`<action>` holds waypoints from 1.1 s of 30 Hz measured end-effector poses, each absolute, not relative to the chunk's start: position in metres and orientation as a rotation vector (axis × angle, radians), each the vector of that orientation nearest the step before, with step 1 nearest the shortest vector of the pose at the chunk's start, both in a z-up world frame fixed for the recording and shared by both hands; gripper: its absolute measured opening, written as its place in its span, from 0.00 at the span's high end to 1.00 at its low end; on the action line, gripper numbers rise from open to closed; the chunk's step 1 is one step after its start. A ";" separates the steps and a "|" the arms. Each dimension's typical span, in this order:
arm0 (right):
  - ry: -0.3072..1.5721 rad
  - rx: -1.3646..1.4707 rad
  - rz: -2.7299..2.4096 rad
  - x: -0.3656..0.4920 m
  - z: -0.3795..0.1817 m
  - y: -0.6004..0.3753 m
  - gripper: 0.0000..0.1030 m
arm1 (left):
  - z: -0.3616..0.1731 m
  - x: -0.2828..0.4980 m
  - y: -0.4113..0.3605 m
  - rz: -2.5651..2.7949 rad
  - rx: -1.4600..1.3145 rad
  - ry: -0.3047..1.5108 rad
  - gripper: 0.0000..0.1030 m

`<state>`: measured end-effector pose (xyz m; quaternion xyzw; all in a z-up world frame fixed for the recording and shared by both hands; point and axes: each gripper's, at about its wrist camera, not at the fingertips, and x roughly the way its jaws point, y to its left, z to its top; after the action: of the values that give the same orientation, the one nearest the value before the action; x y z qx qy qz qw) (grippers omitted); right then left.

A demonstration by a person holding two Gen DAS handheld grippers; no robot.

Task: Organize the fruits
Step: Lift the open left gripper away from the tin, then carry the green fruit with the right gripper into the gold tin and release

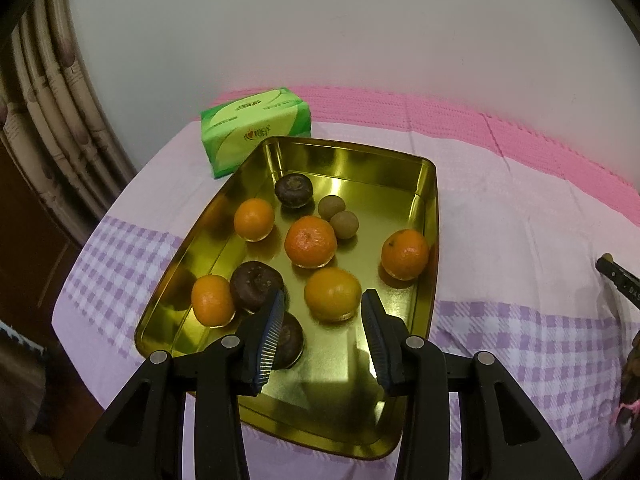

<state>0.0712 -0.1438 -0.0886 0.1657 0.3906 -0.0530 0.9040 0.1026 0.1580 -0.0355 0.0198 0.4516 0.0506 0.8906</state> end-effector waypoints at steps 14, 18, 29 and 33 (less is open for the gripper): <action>0.789 0.345 -0.029 0.047 -0.073 -0.122 0.77 | -0.013 0.083 0.154 0.098 0.008 0.926 0.59; 0.771 0.360 0.026 0.035 -0.061 -0.109 0.77 | -0.001 0.074 0.149 0.090 -0.013 0.922 0.59; 0.709 0.306 0.240 0.036 -0.009 -0.038 0.77 | 0.021 0.029 0.175 0.165 -0.040 0.892 0.42; 0.698 0.268 0.352 0.051 0.015 0.003 0.77 | 0.022 0.021 0.195 0.193 -0.059 0.883 0.37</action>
<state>0.0514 0.0029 0.0149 0.1302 0.3394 0.1709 0.9158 0.0215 0.1952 0.0217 -0.0284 0.4266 0.0934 0.8992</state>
